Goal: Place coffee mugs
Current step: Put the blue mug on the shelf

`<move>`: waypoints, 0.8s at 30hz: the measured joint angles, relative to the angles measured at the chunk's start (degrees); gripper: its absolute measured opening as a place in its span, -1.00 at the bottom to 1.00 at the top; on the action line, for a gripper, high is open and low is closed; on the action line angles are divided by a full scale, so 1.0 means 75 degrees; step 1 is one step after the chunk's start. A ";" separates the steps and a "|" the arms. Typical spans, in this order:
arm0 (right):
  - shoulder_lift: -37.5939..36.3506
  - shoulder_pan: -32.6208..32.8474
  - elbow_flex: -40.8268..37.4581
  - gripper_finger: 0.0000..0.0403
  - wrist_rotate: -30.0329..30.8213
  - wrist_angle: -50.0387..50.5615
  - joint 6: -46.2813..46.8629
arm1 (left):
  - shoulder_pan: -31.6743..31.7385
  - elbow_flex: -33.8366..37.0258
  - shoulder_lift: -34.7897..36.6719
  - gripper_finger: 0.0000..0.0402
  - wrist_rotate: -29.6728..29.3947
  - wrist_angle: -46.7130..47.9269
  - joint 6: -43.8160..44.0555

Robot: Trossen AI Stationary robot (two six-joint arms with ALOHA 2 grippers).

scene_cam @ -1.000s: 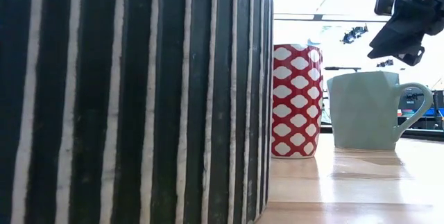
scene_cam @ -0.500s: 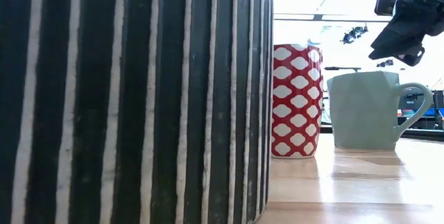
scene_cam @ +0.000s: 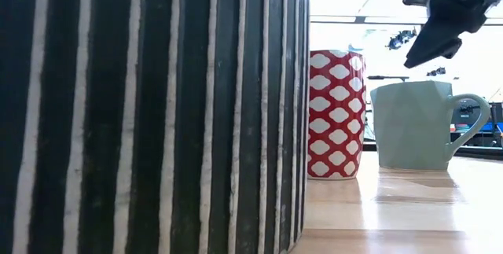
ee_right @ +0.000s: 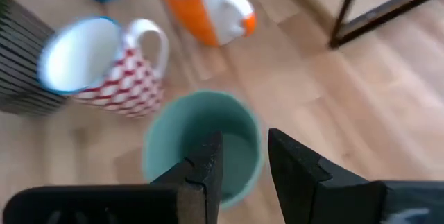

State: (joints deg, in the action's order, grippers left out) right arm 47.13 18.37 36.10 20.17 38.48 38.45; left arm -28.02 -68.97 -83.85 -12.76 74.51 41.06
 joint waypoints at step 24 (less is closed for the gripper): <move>0.2333 0.0000 0.1439 -0.52 -0.0169 0.0824 0.1044 | -0.0976 0.1501 0.5514 -0.60 -0.2504 0.0328 0.1157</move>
State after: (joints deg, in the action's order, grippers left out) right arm 64.62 18.37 46.89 18.91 44.66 46.28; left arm -35.34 -57.71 -42.50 -31.54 76.96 49.73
